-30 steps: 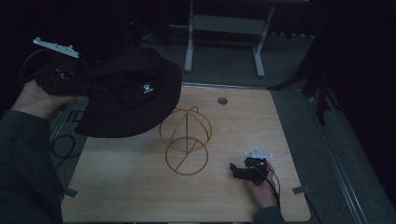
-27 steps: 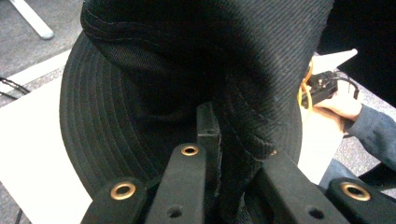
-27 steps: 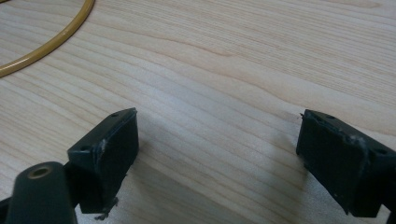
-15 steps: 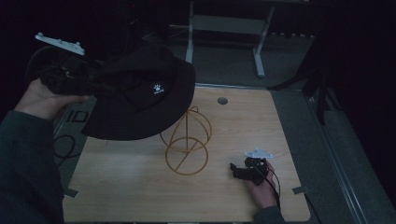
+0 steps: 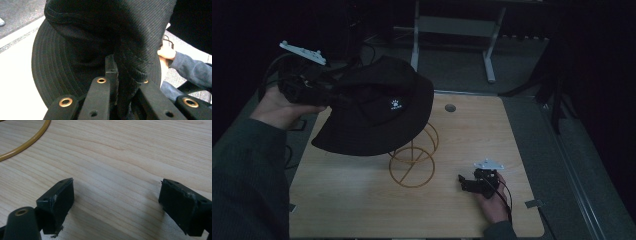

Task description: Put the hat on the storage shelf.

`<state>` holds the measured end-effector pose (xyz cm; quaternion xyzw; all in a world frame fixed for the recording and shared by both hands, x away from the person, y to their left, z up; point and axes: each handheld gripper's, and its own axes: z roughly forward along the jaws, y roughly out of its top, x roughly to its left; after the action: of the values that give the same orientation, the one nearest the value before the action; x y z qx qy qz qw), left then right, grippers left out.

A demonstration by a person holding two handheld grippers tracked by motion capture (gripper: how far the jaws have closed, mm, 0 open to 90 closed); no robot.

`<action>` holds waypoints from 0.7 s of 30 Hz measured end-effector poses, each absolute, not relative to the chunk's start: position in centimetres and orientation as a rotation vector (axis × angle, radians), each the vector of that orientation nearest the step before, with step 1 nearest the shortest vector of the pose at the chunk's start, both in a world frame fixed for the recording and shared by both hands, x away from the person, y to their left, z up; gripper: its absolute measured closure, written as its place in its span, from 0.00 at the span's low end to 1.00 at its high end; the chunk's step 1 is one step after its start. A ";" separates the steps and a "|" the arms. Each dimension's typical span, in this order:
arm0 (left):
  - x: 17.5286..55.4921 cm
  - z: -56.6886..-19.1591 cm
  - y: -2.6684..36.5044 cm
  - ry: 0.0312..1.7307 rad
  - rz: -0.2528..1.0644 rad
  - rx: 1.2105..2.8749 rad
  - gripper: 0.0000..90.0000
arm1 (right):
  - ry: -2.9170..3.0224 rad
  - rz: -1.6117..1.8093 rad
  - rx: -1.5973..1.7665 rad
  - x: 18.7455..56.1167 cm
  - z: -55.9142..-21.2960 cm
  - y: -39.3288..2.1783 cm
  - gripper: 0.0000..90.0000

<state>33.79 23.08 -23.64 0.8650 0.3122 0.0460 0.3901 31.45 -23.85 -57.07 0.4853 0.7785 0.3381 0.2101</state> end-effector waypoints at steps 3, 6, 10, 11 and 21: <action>34.0 -23.9 22.6 0.785 0.107 2.208 0.98 | 2.164 0.940 1.350 31.4 -57.1 -23.9 0.14; 34.2 -24.1 22.0 0.774 0.099 2.216 0.98 | 2.164 0.940 1.348 31.5 -57.1 -23.9 0.14; 34.4 -24.5 21.1 0.757 0.090 2.232 0.98 | 2.164 0.940 1.349 31.5 -57.1 -23.9 0.14; 34.4 -24.7 20.9 0.751 0.087 2.238 0.98 | 2.164 0.940 1.348 31.5 -57.1 -23.9 0.14; 35.1 -26.5 19.1 0.728 0.049 2.240 0.97 | 2.164 0.940 1.351 31.4 -57.1 -23.8 0.14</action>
<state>35.13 19.08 -26.49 0.8784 0.2855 0.0193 0.3828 31.44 -23.84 -57.05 0.4857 0.7783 0.3382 0.2097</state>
